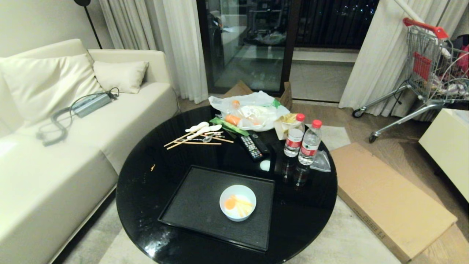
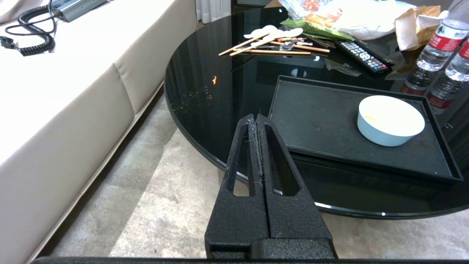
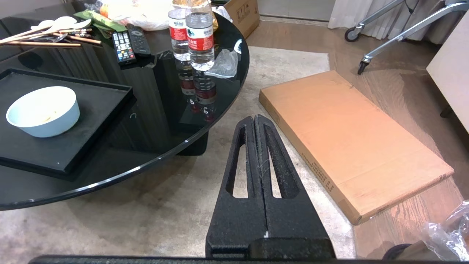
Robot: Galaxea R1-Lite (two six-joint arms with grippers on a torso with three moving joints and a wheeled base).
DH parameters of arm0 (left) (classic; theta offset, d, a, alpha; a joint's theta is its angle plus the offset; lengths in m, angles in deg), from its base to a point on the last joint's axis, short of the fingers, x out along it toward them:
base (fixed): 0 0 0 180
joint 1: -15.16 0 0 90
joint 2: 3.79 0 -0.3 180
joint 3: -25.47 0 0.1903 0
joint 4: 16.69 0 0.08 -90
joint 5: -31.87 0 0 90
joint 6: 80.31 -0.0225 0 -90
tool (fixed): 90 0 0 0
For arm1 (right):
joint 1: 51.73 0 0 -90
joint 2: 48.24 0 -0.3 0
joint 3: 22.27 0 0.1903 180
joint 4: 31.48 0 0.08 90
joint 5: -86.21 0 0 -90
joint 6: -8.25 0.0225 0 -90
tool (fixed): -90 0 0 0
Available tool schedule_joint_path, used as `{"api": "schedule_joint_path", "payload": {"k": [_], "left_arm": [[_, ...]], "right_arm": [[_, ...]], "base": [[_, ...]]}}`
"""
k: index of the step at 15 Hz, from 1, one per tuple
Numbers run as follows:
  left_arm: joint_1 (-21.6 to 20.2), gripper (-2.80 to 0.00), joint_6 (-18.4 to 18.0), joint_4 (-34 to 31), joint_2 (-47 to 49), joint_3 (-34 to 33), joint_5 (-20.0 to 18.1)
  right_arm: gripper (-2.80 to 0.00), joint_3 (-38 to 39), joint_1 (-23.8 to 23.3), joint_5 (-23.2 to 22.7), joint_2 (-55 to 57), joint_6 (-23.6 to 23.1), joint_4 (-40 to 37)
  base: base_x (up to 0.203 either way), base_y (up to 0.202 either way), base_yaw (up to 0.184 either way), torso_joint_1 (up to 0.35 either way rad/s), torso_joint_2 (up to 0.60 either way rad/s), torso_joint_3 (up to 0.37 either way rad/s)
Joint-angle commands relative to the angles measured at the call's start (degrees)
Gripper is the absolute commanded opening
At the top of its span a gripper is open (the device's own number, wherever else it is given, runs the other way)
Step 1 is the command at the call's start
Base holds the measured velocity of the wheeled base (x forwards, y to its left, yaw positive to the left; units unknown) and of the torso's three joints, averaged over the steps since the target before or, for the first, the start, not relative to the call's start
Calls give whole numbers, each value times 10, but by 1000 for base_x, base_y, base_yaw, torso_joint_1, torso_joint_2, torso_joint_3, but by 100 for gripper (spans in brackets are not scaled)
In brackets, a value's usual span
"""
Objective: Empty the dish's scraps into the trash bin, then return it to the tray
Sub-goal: Pick up the bowl with leftover food
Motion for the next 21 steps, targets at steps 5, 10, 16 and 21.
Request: {"api": "schedule_joint_path", "payload": {"k": [5, 10, 16, 21], "left_arm": [[0, -280, 0, 0, 0, 0, 0], [0, -280, 0, 0, 0, 0, 0], [0, -280, 0, 0, 0, 0, 0], [0, -280, 0, 0, 0, 0, 0]], "right_arm": [[-280, 0, 0, 2, 0, 3, 0], [-280, 0, 0, 9, 0, 9, 0], [-280, 0, 0, 12, 0, 11, 0], [-280, -37, 0, -37, 0, 11, 38]], "base": [[0, 0, 0, 0, 0, 0], [0, 0, 0, 0, 0, 0], [0, 0, 0, 0, 0, 0], [0, 0, 0, 0, 0, 0]]}}
